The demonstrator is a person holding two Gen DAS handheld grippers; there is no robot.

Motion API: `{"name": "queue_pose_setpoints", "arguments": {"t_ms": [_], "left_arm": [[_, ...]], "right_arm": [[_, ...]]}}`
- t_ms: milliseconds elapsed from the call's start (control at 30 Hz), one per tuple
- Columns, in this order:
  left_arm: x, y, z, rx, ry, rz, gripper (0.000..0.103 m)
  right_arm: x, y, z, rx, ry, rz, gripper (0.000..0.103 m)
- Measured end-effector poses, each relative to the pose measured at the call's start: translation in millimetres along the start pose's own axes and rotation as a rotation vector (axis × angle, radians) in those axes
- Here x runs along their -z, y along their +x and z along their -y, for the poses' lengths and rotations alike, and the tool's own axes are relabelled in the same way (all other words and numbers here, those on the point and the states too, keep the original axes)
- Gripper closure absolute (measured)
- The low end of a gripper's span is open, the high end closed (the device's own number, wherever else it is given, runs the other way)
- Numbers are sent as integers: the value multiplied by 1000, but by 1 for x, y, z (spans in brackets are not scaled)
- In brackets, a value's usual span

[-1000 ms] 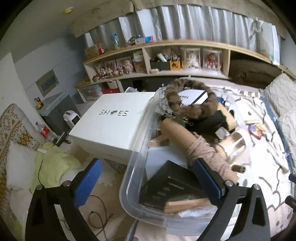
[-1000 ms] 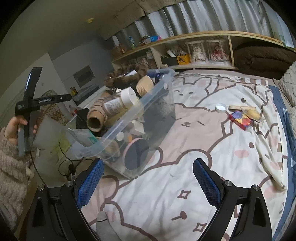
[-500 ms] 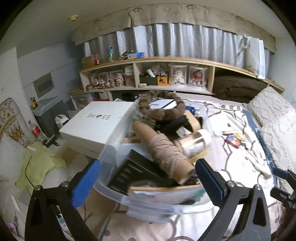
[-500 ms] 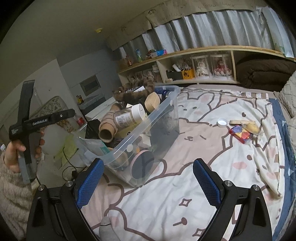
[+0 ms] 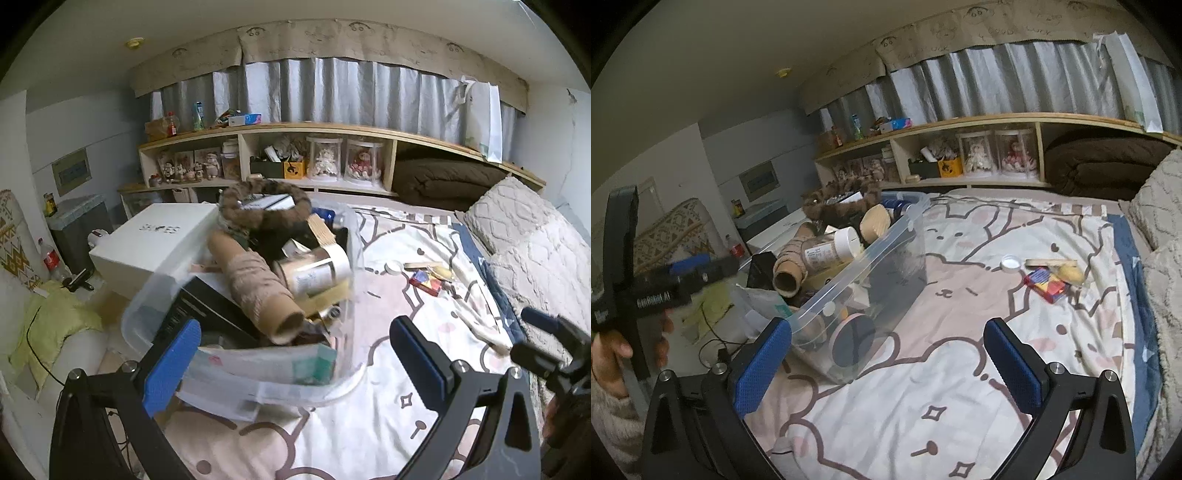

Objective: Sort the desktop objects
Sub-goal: 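Withdraw both tools from the clear bin toward the items on the bedspread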

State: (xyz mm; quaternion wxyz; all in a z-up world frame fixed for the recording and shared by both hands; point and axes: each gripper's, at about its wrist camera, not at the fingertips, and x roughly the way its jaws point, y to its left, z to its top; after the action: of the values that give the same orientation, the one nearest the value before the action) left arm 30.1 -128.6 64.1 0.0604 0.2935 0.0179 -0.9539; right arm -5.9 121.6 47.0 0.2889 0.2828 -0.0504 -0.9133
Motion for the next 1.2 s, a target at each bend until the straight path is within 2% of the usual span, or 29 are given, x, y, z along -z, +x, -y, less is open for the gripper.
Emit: {"name": "queue_pose_setpoints", "arguments": {"t_ms": [300, 600, 900, 1200], "left_arm": [[23, 10, 17, 5, 28, 16, 0], [36, 20, 19, 9, 10, 22, 0], [44, 30, 11, -18, -10, 36, 0], [41, 29, 14, 29, -4, 30, 0]], "right_arm": [[2, -1, 8, 89, -33, 21, 0], [9, 9, 10, 144, -71, 6, 0], [14, 17, 9, 165, -79, -10, 0], [19, 27, 9, 177, -63, -29, 0]]}}
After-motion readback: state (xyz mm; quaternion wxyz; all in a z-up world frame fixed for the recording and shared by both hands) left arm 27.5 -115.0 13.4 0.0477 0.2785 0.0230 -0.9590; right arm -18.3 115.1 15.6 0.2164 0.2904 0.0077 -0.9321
